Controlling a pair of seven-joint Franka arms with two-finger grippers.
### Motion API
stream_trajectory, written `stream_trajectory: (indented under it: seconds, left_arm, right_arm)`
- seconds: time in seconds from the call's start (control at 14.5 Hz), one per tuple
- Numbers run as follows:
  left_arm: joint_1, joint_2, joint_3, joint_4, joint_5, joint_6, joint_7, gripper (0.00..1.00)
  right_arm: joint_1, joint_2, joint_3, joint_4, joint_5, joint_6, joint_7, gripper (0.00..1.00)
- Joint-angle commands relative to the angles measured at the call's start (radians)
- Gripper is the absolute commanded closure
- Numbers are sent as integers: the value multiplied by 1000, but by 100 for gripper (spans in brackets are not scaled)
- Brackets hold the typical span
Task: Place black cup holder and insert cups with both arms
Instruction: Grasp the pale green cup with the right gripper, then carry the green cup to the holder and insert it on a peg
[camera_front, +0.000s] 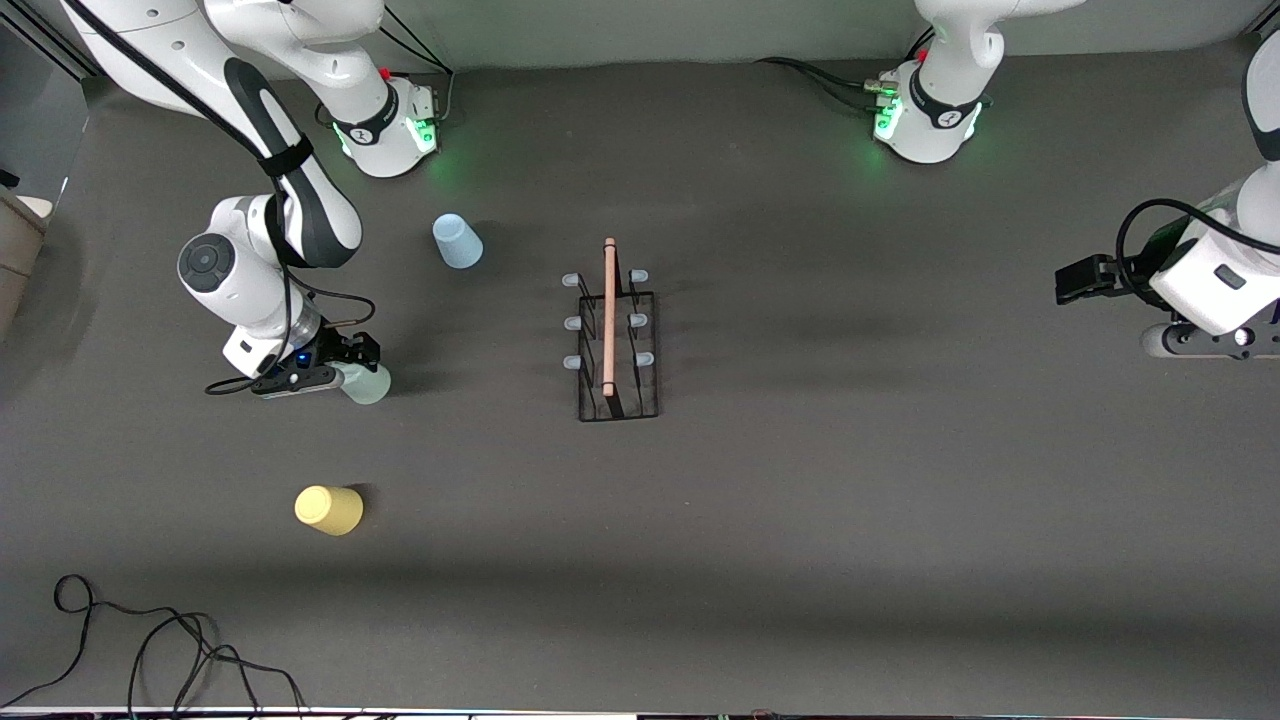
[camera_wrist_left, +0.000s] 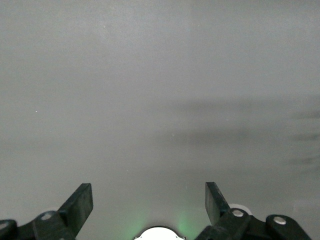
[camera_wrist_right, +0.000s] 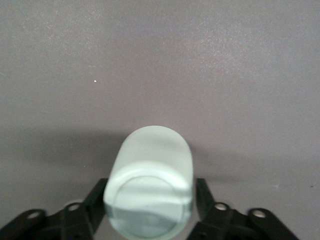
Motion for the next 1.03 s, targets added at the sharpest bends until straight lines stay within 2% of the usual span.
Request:
stream_trajectory:
  seconds: [0.0,0.14,0.28,0.55,0.69,0.96]
  left_arm:
    - [6,-31,-4,-31,0,13,17,0]
    - [6,-31,-4,-31,2,13,17,0]
    - [4,-31,-4,-31,0,13,17,0]
    - [6,-31,-6,-31,0,15,17,0]
    - [3,-33,-6,-33,0,12,17,0]
    - [4,-34,-6,-33,0,13,17,0]
  right_arm:
    - [8,-34,-3,49,7,-74,-6,76]
    - [8,-83,-2,121,12,-210,-3,77]
    - [23,-132,0,231,13,-408,62,82]
    - [141,-181,0,404,12,-705,408,88]
    - [234,-204,1,431,13,-769,644,91]
    - [449,-212,1,443,19,-782,1122,92]
